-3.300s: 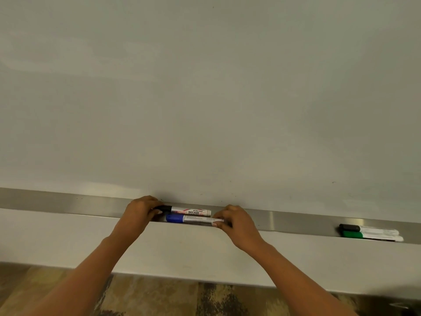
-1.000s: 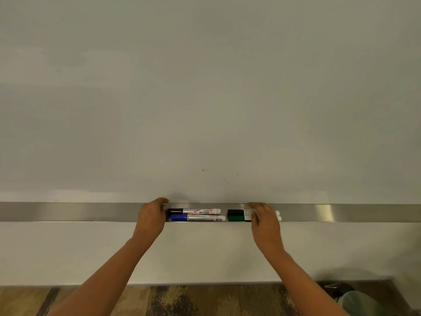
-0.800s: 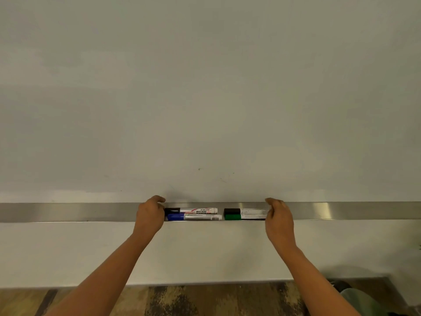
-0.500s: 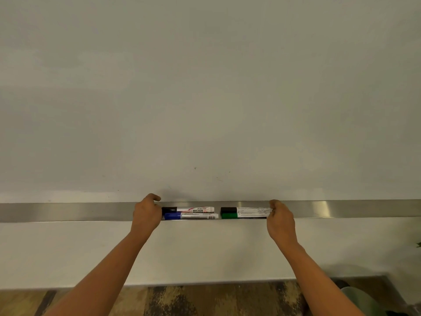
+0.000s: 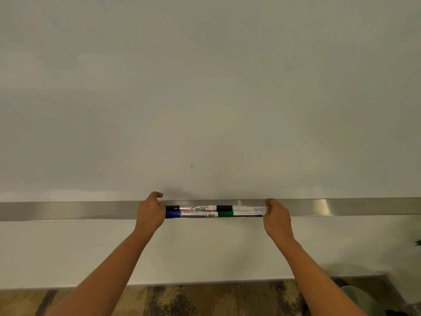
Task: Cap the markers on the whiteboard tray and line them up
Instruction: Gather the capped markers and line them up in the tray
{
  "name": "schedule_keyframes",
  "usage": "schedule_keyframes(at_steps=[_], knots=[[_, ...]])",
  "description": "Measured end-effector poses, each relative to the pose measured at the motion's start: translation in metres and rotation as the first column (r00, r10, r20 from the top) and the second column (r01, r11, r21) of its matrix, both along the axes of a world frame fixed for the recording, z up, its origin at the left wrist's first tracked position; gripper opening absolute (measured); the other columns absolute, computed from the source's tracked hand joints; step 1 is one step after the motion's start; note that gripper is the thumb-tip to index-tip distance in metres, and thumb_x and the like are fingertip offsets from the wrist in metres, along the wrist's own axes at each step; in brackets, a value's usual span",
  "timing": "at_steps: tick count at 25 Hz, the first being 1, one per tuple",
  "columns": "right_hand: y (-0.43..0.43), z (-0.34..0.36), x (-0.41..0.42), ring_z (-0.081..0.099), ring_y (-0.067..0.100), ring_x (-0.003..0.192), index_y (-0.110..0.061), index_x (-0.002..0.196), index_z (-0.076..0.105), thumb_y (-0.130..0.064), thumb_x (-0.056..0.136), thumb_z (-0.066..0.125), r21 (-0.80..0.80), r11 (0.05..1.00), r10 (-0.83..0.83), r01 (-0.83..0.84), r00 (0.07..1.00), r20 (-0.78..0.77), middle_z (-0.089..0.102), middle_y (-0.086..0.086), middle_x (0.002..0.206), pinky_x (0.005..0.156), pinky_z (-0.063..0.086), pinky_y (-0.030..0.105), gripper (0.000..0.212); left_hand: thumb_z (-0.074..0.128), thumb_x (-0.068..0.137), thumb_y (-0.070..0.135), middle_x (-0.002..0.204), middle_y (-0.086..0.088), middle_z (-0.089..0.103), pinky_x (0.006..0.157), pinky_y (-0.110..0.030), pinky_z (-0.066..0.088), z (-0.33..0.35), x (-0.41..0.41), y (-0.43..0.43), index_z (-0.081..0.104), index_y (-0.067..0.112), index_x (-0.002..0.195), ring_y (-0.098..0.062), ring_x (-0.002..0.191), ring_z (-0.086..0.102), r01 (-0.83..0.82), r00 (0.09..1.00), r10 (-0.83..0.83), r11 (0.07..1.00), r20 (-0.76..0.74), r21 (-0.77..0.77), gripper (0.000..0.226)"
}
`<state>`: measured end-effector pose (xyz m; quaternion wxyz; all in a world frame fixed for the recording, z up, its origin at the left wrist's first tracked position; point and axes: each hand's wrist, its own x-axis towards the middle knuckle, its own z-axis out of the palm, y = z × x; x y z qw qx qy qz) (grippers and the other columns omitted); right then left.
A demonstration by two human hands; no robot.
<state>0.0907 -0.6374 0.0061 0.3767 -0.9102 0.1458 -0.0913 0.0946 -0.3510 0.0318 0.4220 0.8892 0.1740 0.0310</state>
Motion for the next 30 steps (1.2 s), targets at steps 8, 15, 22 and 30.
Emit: schedule_keyframes(at_steps=[8, 15, 22, 30], knots=[[-0.001, 0.002, -0.001, 0.056, 0.036, 0.102, 0.004, 0.115, 0.052, 0.008, 0.089, 0.038, -0.024, 1.000, 0.006, -0.006, 1.000, 0.009, 0.059, 0.025, 0.115, 0.082, 0.043, 0.031, 0.030, 0.040, 0.086, -0.002, 0.075, -0.016, 0.055, 0.068, -0.036, 0.047, 0.000, -0.002, 0.002, 0.044, 0.002, 0.122, -0.030, 0.071, 0.053, -0.019, 1.000, 0.019, 1.000, -0.002, -0.017, 0.037], [0.000, 0.002, -0.001, 0.055, 0.036, 0.105, 0.004, 0.117, 0.050, 0.008, 0.089, 0.038, -0.003, 1.000, 0.011, -0.011, 1.000, -0.007, 0.057, 0.025, 0.117, 0.087, 0.045, 0.035, 0.032, 0.042, 0.087, -0.001, 0.092, -0.028, 0.059, 0.068, -0.034, 0.045, -0.001, -0.002, -0.001, 0.043, 0.001, 0.123, -0.029, 0.072, 0.052, -0.017, 1.000, 0.017, 1.000, -0.013, -0.019, 0.035], [-0.002, 0.001, -0.001, 0.055, 0.036, 0.104, 0.003, 0.118, 0.051, 0.008, 0.089, 0.038, -0.012, 0.999, 0.030, -0.030, 1.000, 0.006, 0.058, 0.025, 0.117, 0.085, 0.044, 0.033, 0.032, 0.041, 0.088, 0.000, 0.096, -0.031, 0.062, 0.066, -0.033, 0.044, -0.003, -0.004, 0.000, 0.045, -0.001, 0.120, -0.028, 0.071, 0.051, 0.014, 1.000, -0.014, 1.000, -0.004, -0.007, 0.033], [0.011, 0.001, -0.009, 0.050, 0.033, 0.111, 0.001, 0.117, 0.052, -0.004, 0.091, 0.043, -0.213, 0.970, 0.137, -0.119, 0.988, 0.071, 0.058, 0.021, 0.118, 0.091, 0.044, 0.040, 0.027, 0.046, 0.090, 0.011, 0.116, -0.020, 0.063, 0.088, -0.041, 0.046, -0.009, -0.019, -0.016, 0.051, 0.003, 0.120, -0.033, 0.104, 0.056, 0.096, 0.978, -0.147, 0.947, 0.150, 0.307, 0.032]])
